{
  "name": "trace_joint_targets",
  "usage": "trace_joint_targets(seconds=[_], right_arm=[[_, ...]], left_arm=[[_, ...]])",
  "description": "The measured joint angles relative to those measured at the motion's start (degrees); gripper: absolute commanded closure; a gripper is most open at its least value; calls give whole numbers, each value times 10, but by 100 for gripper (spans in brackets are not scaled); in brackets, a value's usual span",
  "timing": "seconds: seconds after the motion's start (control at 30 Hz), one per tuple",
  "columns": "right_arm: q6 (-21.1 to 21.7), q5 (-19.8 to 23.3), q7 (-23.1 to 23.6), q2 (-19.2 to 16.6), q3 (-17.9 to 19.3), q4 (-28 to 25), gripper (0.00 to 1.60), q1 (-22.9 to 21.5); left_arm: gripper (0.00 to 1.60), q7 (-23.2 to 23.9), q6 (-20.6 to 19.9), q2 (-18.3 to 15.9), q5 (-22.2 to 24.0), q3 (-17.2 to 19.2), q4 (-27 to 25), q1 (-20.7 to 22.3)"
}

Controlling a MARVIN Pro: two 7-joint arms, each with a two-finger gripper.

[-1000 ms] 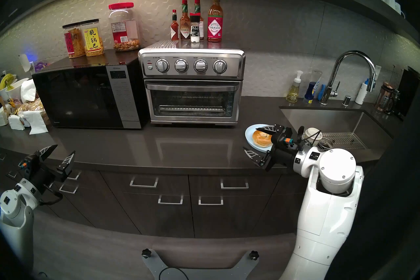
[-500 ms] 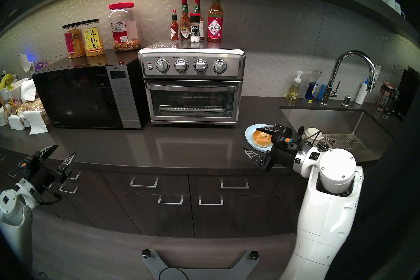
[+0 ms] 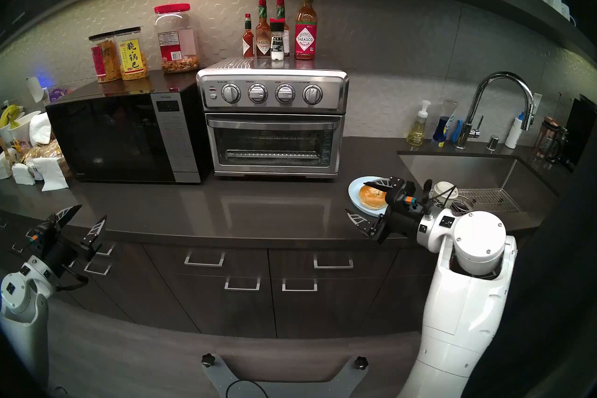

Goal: Open the oven and place the bagel inside on the rack

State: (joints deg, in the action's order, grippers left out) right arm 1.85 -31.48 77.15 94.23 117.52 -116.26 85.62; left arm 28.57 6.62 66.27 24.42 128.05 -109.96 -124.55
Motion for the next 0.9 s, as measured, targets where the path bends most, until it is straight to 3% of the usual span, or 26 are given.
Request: trace_joint_targets(seconds=[0.27, 0.57, 0.9], right_arm=[[0, 0, 0, 0, 0, 2, 0, 0], [0, -1, 0, -1, 0, 6, 0, 0], [0, -2, 0, -1, 0, 8, 0, 0]], left_arm=[[0, 3, 6, -9, -4, 12, 31, 15], [0, -14, -30, -61, 7, 64, 47, 71], [0, -18, -69, -116, 17, 63, 79, 131]])
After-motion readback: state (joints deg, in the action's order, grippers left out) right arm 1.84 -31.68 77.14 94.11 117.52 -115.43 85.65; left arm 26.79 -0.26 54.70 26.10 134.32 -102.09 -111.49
